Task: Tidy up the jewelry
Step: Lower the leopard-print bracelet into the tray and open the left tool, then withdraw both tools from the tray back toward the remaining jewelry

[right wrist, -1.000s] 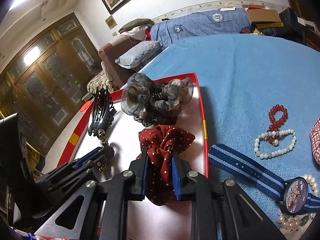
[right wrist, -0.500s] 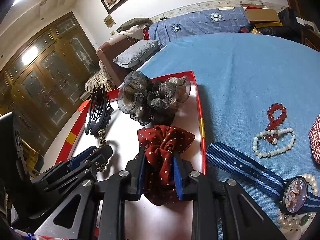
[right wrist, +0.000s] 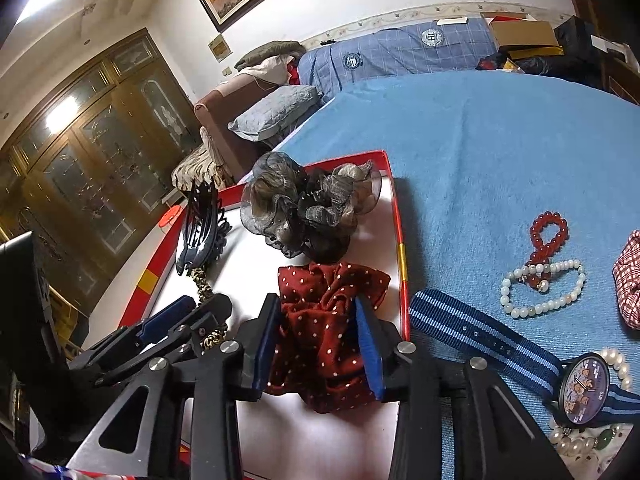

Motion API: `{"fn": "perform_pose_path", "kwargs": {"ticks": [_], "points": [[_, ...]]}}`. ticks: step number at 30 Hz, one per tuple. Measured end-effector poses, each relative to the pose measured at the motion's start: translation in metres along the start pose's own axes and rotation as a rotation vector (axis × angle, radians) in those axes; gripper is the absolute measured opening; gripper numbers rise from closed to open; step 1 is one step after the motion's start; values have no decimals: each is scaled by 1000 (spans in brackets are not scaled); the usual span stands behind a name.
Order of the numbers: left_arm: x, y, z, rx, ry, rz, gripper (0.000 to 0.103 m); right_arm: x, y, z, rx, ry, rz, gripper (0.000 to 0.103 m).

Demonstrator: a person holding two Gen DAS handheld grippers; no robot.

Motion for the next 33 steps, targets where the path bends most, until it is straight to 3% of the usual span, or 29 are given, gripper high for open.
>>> {"fn": "perform_pose_path", "kwargs": {"ticks": [6,14,23,33], "points": [[-2,3,5,-1,-4,-8,43,-2,8,2,-7,2,-12,44],[-4,9,5,-7,-14,-26,54,-5,13,1,-14,-4,-14,44],[-7,12,7,-9,-11,-51,55,-9,24,0,-26,-27,-31,45],[-16,25,9,-12,9,-131,55,-14,39,-3,-34,-38,-66,45]]}}
Point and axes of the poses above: each gripper's, at about its wrist camera, not at the fingertips, and y roughly against the way its jaws point, z to its left, x to its underside, the point moved 3 cm from there along -y, roughly the way its jaws point, and after that the axes turned 12 degrees about -z, right-handed, at the moved point
